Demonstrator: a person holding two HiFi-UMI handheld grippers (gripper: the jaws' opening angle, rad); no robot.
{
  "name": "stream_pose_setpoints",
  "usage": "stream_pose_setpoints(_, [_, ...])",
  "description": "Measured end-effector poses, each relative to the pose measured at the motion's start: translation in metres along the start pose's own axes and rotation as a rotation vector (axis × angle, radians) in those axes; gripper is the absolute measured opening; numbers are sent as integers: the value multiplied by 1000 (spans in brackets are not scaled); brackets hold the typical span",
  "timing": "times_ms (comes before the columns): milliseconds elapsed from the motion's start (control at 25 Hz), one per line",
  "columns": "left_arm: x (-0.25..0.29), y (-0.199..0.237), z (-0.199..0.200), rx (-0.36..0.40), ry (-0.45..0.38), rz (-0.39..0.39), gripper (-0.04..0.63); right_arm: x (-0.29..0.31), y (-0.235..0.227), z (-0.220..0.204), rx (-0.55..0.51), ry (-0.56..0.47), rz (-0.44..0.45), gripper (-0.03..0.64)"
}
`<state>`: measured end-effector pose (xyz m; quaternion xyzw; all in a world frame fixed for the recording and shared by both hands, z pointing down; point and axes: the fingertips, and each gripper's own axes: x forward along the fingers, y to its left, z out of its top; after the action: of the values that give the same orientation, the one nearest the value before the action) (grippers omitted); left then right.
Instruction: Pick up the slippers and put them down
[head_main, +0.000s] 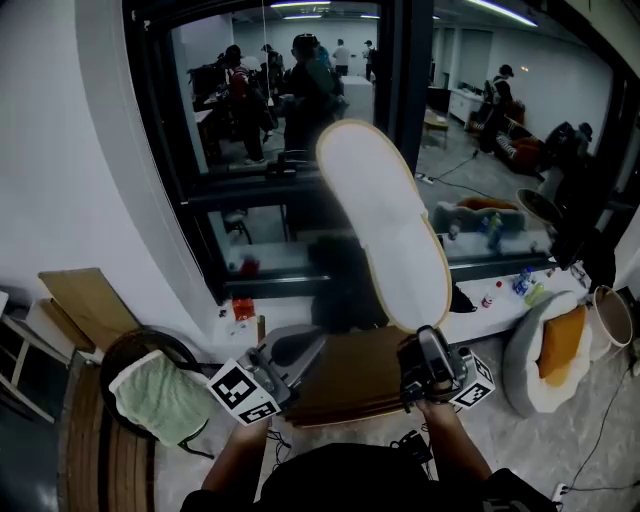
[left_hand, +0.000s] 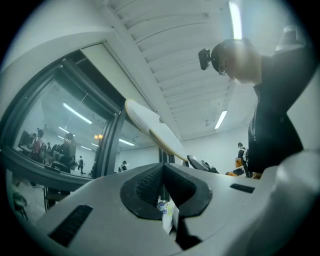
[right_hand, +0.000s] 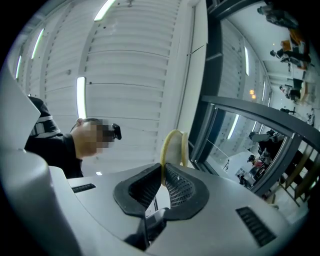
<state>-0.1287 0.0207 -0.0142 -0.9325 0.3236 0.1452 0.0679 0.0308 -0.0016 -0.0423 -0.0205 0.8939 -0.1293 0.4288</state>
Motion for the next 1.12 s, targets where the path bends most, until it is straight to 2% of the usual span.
stream_pose_setpoints(440, [1,2,16,-1,-23,-17,9,3,-3,-6,10,22,-25,40])
stream_pose_setpoints(600, [5,11,-1,-18,10,-33,9,-5,-21,-18,44,20,-60,40])
stream_pose_setpoints(800, [7,17,-15,-48,34,-13,9,-18,-39,-23,91,17,-115,40])
stream_pose_setpoints(1120, [14,31,-69,-150,106,23,9,-50,-77,-42,178,31,-223,40])
